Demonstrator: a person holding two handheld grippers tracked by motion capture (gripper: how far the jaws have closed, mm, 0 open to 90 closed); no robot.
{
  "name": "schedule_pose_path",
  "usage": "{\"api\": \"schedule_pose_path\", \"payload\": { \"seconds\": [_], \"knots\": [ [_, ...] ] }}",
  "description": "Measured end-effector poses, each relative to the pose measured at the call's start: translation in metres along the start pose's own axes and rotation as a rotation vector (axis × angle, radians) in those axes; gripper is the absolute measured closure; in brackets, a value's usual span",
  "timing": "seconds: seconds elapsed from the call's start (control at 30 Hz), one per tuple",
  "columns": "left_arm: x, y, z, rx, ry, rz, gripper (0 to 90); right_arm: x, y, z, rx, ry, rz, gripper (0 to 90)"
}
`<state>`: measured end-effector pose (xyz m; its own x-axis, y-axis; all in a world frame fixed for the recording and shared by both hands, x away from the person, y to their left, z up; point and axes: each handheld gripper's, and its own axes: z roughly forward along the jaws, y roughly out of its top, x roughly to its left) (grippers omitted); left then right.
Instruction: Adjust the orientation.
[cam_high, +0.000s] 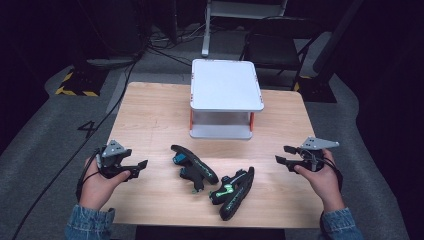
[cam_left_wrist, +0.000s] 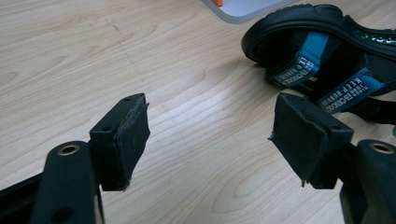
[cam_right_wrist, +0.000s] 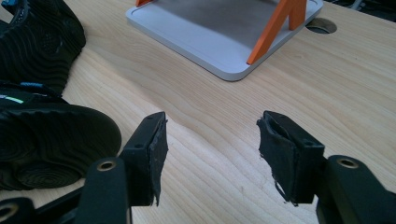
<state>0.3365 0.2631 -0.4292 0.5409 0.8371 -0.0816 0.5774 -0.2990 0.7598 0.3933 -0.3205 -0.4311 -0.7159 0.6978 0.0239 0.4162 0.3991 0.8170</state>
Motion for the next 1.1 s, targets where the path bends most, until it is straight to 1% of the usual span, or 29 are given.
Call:
{"api": "schedule_pose_path", "payload": {
  "seconds": [0.07, 0.13, 0.23, 0.37, 0.4, 0.43, 0.5, 0.53, 0.57, 0.6, 0.63, 0.67, 0.7, 0.73, 0.8, 0.83, 0.87, 0.9, 0.93, 0.97, 1.03, 1.1],
  "knots": [
    [-0.002, 0.001, 0.001, -0.003, -0.005, 0.013, 27.6, -0.002, -0.001, -0.002, -0.008, -0.004, 0.013, 42.0],
    [-0.004, 0.002, 0.002, -0.006, -0.010, 0.016, 27.6, -0.003, -0.002, -0.004, -0.019, -0.014, 0.025, 42.6],
    [-0.007, 0.003, 0.003, -0.005, -0.020, 0.023, 27.7, -0.005, -0.002, -0.006, -0.039, -0.012, 0.047, 43.0],
    [-0.012, 0.005, 0.003, -0.013, -0.030, 0.029, 27.9, -0.005, -0.003, -0.005, -0.044, -0.014, 0.053, 43.3],
    [-0.014, 0.006, 0.003, -0.010, -0.032, 0.039, 27.9, -0.005, -0.003, -0.005, -0.045, -0.015, 0.049, 43.2],
    [-0.016, 0.007, 0.004, -0.013, -0.037, 0.036, 28.0, -0.004, -0.003, -0.005, -0.044, -0.015, 0.047, 43.1],
    [-0.019, 0.009, 0.006, -0.011, -0.044, 0.051, 28.1, -0.002, -0.004, -0.005, -0.040, -0.012, 0.040, 42.9],
    [-0.021, 0.010, 0.008, -0.011, -0.048, 0.067, 28.2, -0.001, -0.004, -0.005, -0.037, -0.012, 0.039, 42.7],
    [-0.025, 0.010, 0.012, -0.007, -0.060, 0.078, 28.2, -0.001, -0.004, -0.005, -0.036, -0.009, 0.040, 42.7],
    [-0.025, 0.010, 0.012, -0.007, -0.060, 0.078, 28.3, 0.000, -0.004, -0.005, -0.037, -0.007, 0.038, 42.7],
    [-0.028, 0.011, 0.017, 0.001, -0.079, 0.093, 28.3, 0.000, -0.004, -0.005, -0.037, -0.007, 0.038, 42.7],
    [-0.033, 0.012, 0.023, 0.021, -0.098, 0.120, 28.1, 0.001, -0.006, -0.004, -0.029, -0.007, 0.037, 42.5],
    [-0.037, 0.012, 0.027, 0.029, -0.111, 0.124, 28.1, 0.002, -0.006, -0.004, -0.024, -0.005, 0.040, 42.2],
    [-0.039, 0.012, 0.029, 0.034, -0.116, 0.135, 28.1, 0.002, -0.007, -0.003, -0.019, -0.005, 0.040, 42.1],
    [-0.045, 0.012, 0.034, 0.044, -0.151, 0.142, 28.0, 0.003, -0.008, -0.002, -0.012, -0.006, 0.038, 42.0],
    [-0.048, 0.012, 0.036, 0.044, -0.163, 0.142, 28.1, 0.003, -0.008, -0.002, -0.010, -0.005, 0.038, 41.8],
    [-0.051, 0.012, 0.037, 0.049, -0.176, 0.150, 28.3, 0.004, -0.008, -0.001, -0.008, -0.004, 0.038, 41.8],
    [-0.051, 0.012, 0.037, 0.049, -0.176, 0.150, 28.9, 0.004, -0.008, -0.001, -0.008, -0.004, 0.038, 41.8],
    [-0.057, 0.012, 0.039, 0.063, -0.199, 0.174, 30.0, 0.005, -0.009, 0.000, -0.002, -0.002, 0.037, 41.8],
    [-0.059, 0.012, 0.041, 0.072, -0.212, 0.188, 30.6, 0.005, -0.009, 0.001, 0.000, 0.000, 0.038, 41.8],
    [-0.065, 0.012, 0.044, 0.082, -0.233, 0.198, 32.1, 0.006, -0.010, 0.002, 0.004, 0.004, 0.038, 41.7],
    [-0.068, 0.011, 0.049, 0.093, -0.238, 0.210, 32.5, 0.006, -0.010, 0.003, 0.012, 0.006, 0.034, 41.5]
  ]
}}
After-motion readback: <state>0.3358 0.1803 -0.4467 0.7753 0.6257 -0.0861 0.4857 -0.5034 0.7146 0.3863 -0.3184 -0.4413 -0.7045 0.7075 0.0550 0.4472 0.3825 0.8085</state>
